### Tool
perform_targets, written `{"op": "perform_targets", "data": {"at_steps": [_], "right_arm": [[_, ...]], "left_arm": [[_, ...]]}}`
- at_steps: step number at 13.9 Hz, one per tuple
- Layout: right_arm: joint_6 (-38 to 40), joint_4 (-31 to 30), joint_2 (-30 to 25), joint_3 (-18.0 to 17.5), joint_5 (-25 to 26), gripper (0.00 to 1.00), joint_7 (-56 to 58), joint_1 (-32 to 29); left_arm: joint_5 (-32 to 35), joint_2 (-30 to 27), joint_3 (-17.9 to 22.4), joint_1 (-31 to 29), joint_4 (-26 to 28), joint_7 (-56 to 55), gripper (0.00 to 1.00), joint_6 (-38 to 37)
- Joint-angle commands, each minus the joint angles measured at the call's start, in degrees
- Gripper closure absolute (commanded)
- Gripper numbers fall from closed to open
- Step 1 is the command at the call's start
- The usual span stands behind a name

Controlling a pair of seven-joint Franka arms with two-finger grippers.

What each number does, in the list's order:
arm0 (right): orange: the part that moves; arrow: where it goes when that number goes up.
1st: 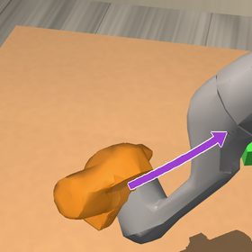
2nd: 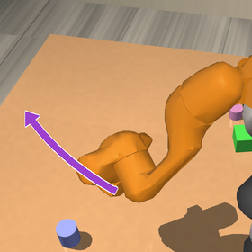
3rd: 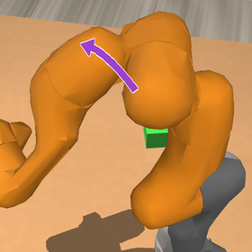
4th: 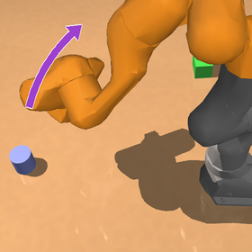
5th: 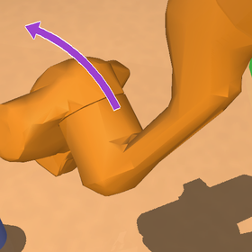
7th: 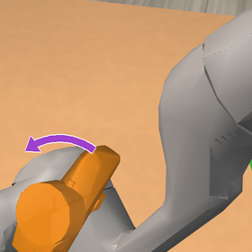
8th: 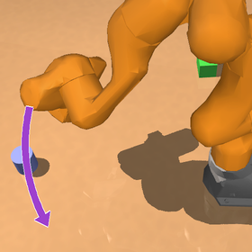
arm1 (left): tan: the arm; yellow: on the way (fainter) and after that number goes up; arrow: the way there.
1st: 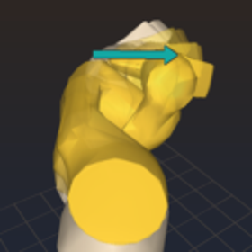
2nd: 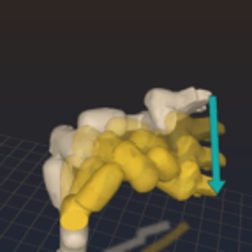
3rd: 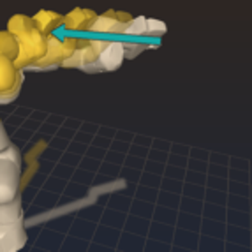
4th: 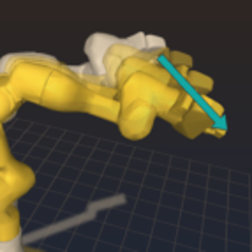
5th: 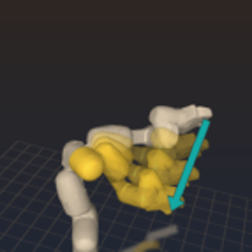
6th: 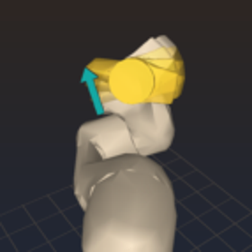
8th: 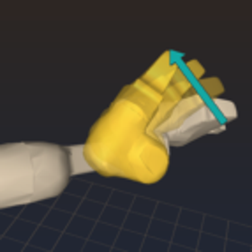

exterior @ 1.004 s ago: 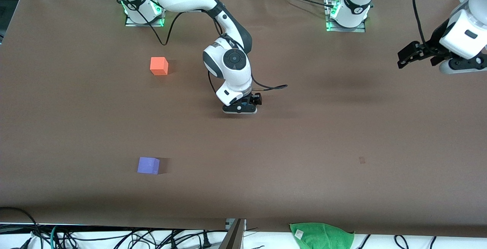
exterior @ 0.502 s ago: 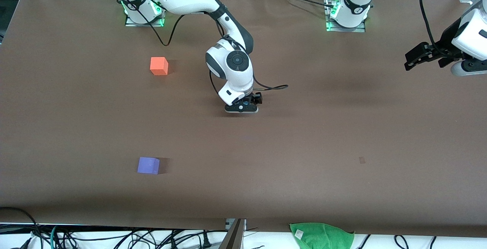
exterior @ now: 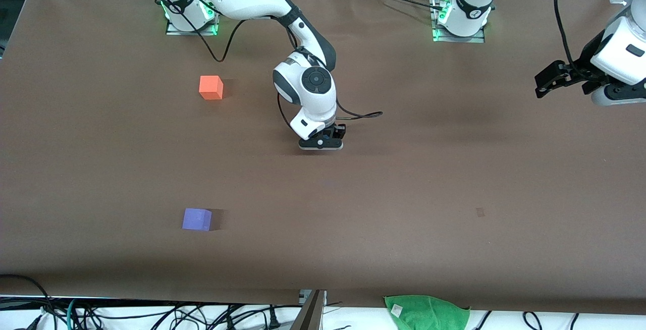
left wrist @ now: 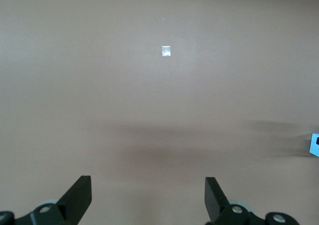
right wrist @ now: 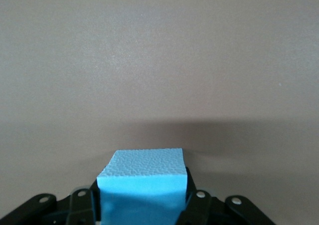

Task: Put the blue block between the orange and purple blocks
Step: 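Carry the blue cube with the right gripper toward the orange cube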

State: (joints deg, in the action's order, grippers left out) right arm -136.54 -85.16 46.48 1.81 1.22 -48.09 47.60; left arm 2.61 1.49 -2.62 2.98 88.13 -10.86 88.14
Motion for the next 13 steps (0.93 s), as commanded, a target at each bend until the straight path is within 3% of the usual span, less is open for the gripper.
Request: {"op": "perform_targets", "data": {"at_steps": [1,6,8,10,13], "right_arm": [[1.4,0.5,-1.8,1.0,0.9,0.58,0.5,-0.5],[15.7,0.2,-10.3,1.8,-0.2,0.58,13.6,-8.4],[20.6,-1.0,-13.4,5.6,-0.2,0.58,18.0,-10.8],[21.5,-4.9,-16.8,9.8,-0.9,0.58,28.8,-13.5],[15.1,-14.8,-21.9,12.9,-8.7,0.58,40.2,-20.5]], "left_arm": [[-1.3,1.5,0.3,0.5,-2.1,0.9,0.0,1.2],[-1.3,1.5,0.3,0.5,-1.9,0.9,0.0,1.2],[-1.3,1.5,0.3,0.3,-1.9,0.9,0.0,1.2],[-1.2,1.5,0.3,0.3,-1.9,0.9,0.0,1.2],[-1.3,1.5,0.3,0.3,-1.9,0.9,0.0,0.9]]}}
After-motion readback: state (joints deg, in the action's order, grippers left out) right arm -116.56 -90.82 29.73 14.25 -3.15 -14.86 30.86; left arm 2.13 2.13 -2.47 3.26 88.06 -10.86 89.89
